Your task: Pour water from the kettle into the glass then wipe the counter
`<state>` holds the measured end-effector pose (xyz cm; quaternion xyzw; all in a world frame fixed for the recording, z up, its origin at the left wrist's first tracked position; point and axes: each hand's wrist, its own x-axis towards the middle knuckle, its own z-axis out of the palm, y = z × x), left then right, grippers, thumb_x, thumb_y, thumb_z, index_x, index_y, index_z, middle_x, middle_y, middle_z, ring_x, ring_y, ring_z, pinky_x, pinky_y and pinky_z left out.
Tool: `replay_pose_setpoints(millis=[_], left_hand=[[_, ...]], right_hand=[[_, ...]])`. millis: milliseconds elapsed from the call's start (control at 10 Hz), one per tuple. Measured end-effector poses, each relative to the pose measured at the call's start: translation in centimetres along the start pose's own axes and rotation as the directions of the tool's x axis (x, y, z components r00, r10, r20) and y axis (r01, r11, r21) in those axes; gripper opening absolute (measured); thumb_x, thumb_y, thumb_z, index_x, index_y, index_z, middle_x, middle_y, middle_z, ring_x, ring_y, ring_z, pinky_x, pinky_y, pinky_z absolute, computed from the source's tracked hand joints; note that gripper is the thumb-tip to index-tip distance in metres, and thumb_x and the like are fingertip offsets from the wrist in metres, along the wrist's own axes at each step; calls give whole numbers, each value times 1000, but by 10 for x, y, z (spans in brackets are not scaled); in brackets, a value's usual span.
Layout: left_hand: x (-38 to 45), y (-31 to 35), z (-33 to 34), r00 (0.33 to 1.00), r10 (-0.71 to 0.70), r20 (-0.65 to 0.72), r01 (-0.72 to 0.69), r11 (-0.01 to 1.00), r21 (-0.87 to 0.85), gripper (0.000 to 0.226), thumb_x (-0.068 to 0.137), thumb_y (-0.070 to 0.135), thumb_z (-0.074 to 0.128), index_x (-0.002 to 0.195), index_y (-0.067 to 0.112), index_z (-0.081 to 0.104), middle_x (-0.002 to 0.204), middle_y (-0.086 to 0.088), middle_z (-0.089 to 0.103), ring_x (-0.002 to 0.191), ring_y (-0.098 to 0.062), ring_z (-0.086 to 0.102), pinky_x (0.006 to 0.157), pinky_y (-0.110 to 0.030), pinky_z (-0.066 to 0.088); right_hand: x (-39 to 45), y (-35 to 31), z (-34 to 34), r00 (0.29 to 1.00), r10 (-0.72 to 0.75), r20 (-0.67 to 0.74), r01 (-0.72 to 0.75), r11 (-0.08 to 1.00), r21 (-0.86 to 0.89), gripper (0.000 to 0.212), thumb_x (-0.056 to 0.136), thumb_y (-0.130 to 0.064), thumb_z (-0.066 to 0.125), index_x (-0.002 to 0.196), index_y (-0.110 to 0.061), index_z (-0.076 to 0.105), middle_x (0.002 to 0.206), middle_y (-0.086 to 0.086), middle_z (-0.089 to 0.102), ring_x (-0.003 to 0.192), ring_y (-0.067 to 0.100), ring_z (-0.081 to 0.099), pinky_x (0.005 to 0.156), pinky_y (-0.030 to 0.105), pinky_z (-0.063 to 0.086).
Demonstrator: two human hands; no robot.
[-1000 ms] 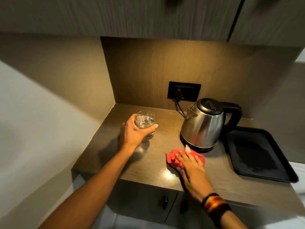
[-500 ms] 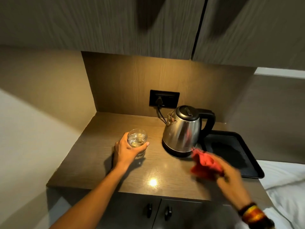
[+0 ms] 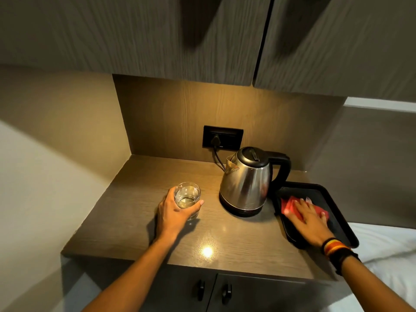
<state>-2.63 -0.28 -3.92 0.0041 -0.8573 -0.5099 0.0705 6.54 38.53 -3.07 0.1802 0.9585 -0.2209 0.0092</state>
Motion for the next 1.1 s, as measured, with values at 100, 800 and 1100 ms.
replay_pose_setpoints(millis=[100,800,1100], left_hand=[[-2,2,1,1000,-15,4,15,1000,-17,111,48,88,69,138,25,53,132,-5,63,113,-13,49,94,-38,47],[-4,15,-1,997,-75,-14,74,996,-48,86,55,62,91,126,25,61,120,-2,70,113,-25,64,98,-53,56],[-8,20,-1,1000,-16,-11,16,1000,-5,108,51,76,82,141,26,50,138,-6,61,128,-29,58,104,-50,52]], right_hand=[[14,-43,-37,968,18,-249,70,938,339,85,89,-75,42,151,-18,47,162,8,39,149,25,33,122,47,19],[69,-170,-96,1000,-23,3,22,983,180,61,69,-77,67,60,-18,59,70,3,61,68,23,54,58,31,37],[56,-167,-97,992,-122,-42,128,971,202,72,62,-89,63,74,-18,65,82,4,66,77,24,62,63,32,44]])
